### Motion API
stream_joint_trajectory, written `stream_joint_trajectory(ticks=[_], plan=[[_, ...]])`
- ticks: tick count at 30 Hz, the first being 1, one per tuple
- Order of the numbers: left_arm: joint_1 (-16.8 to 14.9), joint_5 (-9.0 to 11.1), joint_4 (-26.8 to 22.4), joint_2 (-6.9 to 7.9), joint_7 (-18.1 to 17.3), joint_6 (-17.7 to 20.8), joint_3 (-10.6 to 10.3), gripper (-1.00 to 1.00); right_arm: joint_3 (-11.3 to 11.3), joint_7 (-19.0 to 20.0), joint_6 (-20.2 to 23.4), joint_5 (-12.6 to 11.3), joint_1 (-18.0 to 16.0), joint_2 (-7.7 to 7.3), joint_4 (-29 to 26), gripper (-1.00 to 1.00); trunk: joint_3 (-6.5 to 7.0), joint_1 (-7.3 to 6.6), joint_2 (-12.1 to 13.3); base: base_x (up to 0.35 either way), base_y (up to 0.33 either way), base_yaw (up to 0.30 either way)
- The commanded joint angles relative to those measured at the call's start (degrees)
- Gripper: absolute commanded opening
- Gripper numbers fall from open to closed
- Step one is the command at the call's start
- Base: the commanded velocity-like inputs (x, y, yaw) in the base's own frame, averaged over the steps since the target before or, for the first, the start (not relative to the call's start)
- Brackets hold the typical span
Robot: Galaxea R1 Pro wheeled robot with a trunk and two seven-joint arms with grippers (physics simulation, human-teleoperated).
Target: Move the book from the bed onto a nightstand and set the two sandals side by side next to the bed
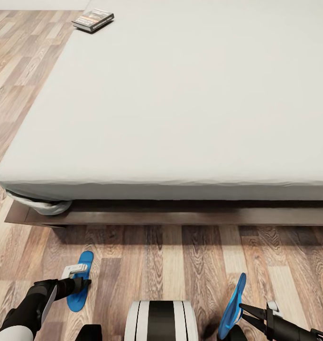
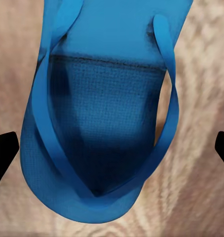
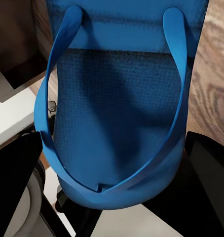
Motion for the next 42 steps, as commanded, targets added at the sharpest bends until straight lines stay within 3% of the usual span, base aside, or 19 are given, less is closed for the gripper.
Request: stream_joint_trajectory(ticks=[1,13,42], plan=[[0.0,-0.6,-0.1,-0.05,-0.5,0.2,0.3,1.0,0.0,0.1,0.5,-0.2,0.0,-0.01,0.0,-1.0,-0.03,-0.01,0.0,0.0,0.0,0.0],[0.0,-0.6,-0.1,-0.05,-0.5,0.2,0.3,1.0,0.0,0.1,0.5,-0.2,0.0,-0.01,0.0,-1.0,-0.03,-0.01,0.0,0.0,0.0,0.0],[0.0,-0.6,-0.1,0.07,-0.8,0.3,0.3,1.0,0.0,0.1,0.5,-0.2,0.0,-0.01,0.0,-1.0,6.39,-0.76,0.4,0.0,0.0,0.0]])
